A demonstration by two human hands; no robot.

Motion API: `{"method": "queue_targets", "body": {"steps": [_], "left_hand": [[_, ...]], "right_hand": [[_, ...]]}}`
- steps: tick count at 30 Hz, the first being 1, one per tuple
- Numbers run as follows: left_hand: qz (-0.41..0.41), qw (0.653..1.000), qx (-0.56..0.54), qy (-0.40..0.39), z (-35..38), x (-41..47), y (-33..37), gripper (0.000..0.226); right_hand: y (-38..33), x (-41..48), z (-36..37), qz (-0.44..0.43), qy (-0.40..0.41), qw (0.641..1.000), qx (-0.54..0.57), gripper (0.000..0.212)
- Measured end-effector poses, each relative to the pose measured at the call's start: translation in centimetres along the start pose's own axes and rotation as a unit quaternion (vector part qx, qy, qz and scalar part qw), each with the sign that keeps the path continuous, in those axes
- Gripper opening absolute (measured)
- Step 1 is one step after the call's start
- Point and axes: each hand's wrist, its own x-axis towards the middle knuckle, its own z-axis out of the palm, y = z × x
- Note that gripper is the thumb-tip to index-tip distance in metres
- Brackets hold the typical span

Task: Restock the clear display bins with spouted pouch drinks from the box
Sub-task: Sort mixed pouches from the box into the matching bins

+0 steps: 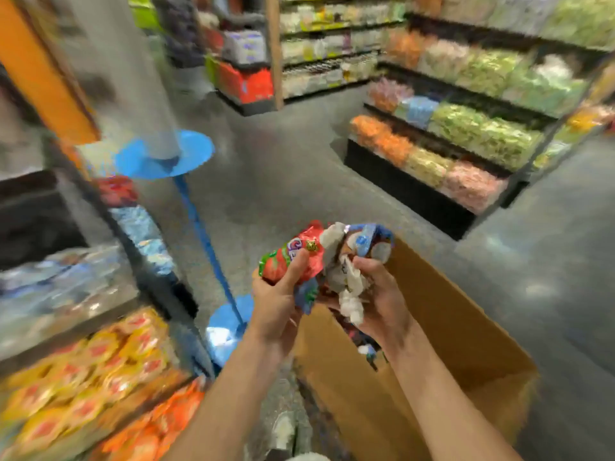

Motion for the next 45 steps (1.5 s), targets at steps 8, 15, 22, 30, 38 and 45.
{"method": "queue_targets", "body": {"steps": [8,15,22,30,38,45], "left_hand": [[0.061,0.978,0.023,0.197,-10.5,-9.4,9.8,0.056],[0.159,0.94,0.037,0.301,-20.1,-15.6,18.8,0.012],[0.24,0.88,0.149,0.381,-31.6,-21.1,27.1,0.031],[0.345,0.826,0.242,0.374,-40.2,-22.1,36.7,0.048],[0.393,0.822,0.273,0.309,-40.7,-19.1,43.8,0.044],[0.43,0.834,0.283,0.198,-36.4,-14.6,45.1,0.037]], "right_hand": [[12.1,3.0,13.8,0.141,-0.085,0.982,-0.088,0.025],[21.5,5.6,26.1,0.167,-0.185,0.957,-0.151,0.051],[31.7,7.3,37.0,0.2,-0.191,0.953,-0.122,0.078],[37.5,10.1,48.0,0.226,-0.152,0.961,-0.052,0.037],[34.3,12.9,51.0,0.166,-0.157,0.971,-0.075,0.028],[29.2,16.6,51.1,0.118,-0.179,0.97,-0.117,0.026]]}}
